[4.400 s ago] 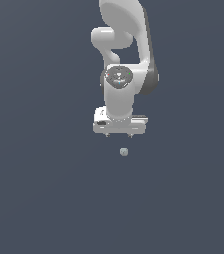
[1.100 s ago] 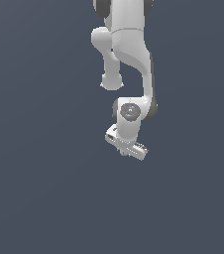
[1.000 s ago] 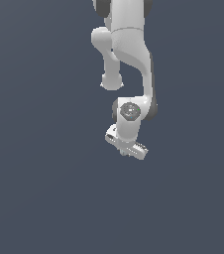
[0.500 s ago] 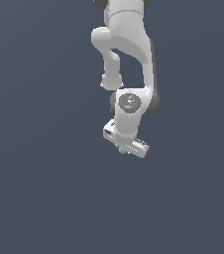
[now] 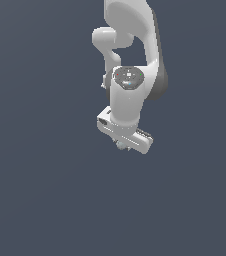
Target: Pick up the object and move it to a goal position.
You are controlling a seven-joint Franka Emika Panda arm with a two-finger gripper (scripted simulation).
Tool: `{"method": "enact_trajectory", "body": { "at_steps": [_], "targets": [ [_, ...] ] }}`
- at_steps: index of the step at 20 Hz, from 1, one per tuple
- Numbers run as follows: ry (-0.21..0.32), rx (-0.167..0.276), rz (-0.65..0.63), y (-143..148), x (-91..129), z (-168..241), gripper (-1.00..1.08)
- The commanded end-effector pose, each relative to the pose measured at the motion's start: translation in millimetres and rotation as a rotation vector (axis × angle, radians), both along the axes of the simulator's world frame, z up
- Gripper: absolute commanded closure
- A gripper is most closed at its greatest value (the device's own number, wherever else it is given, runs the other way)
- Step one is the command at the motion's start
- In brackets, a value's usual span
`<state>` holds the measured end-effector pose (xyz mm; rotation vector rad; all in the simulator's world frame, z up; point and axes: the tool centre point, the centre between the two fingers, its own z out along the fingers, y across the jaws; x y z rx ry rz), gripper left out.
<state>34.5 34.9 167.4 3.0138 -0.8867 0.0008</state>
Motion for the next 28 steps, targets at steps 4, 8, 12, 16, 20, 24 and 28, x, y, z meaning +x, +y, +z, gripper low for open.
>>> {"method": "enact_trajectory", "body": {
  "at_steps": [4,8,12,16,20,24,28],
  "targets": [
    [0.000,0.000,0.000,-10,15,58,1.08],
    [0.000,0.000,0.000,-17,27,98,1.08],
    [0.000,0.000,0.000,-23,37,132,1.08],
    [0.000,0.000,0.001,-27,46,158,1.08],
    [0.000,0.000,0.001,-30,52,176,1.08],
    [0.000,0.000,0.001,-31,56,187,1.08],
    [0.000,0.000,0.001,-32,58,193,1.08]
  ]
}}
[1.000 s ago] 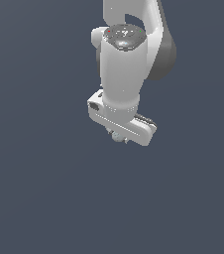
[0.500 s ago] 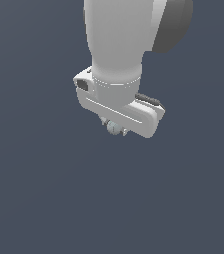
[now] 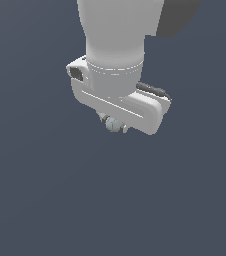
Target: Pick up the object and move it to a goal position.
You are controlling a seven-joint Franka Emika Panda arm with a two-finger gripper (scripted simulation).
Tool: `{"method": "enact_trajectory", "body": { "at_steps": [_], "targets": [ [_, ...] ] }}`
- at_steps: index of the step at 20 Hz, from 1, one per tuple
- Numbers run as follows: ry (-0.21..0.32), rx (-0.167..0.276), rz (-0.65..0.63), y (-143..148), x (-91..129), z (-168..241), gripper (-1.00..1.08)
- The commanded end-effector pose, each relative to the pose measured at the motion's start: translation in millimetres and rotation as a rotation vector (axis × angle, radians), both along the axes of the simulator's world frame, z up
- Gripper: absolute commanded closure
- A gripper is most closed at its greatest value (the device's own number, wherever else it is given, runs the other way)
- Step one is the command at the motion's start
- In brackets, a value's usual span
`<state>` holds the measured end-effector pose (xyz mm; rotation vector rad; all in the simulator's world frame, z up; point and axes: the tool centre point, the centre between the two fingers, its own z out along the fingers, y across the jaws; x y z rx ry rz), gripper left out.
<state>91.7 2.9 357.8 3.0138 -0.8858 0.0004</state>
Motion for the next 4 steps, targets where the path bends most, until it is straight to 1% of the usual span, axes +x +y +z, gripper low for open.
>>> {"method": "enact_trajectory", "body": {
  "at_steps": [1,4],
  "targets": [
    [0.000,0.000,0.000,-0.4,1.3,3.3,1.08],
    [0.000,0.000,0.000,-0.6,1.7,4.4,1.08]
  ]
}}
